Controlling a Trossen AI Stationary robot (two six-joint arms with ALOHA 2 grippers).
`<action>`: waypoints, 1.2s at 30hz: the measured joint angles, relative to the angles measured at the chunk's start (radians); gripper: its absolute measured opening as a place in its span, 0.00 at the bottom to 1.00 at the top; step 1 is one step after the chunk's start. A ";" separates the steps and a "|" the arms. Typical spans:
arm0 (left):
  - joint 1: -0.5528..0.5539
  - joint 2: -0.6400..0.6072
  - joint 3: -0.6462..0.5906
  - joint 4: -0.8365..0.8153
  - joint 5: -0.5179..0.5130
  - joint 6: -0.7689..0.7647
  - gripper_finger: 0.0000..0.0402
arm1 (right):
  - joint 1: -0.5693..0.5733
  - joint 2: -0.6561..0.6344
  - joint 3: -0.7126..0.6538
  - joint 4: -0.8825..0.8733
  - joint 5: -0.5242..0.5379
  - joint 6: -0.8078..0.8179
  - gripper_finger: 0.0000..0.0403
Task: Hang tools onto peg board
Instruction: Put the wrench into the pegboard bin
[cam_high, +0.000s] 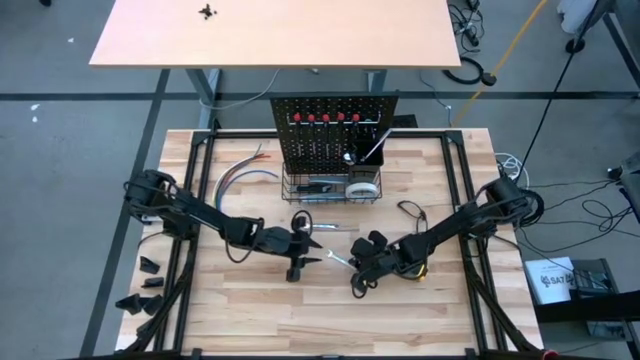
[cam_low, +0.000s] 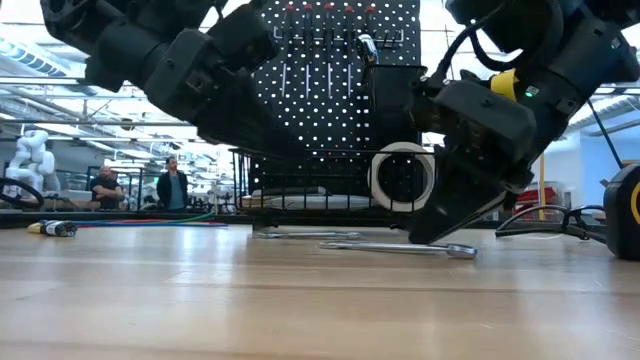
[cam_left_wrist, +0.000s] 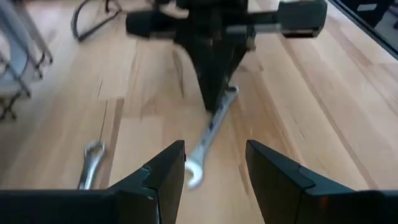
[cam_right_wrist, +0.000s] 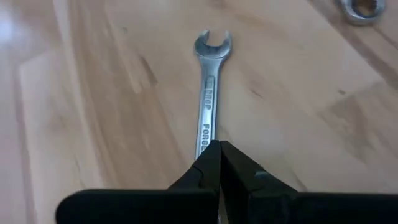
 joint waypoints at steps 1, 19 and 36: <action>0.000 0.009 0.014 0.000 0.000 0.021 0.43 | 0.000 0.005 0.000 0.013 0.000 -0.001 0.00; 0.054 0.139 0.108 -0.030 0.196 0.074 0.43 | 0.004 -0.059 0.040 0.042 -0.014 -0.113 0.08; 0.078 0.238 0.215 -0.036 0.126 0.159 0.43 | 0.011 0.048 0.046 -0.042 0.019 -0.079 0.41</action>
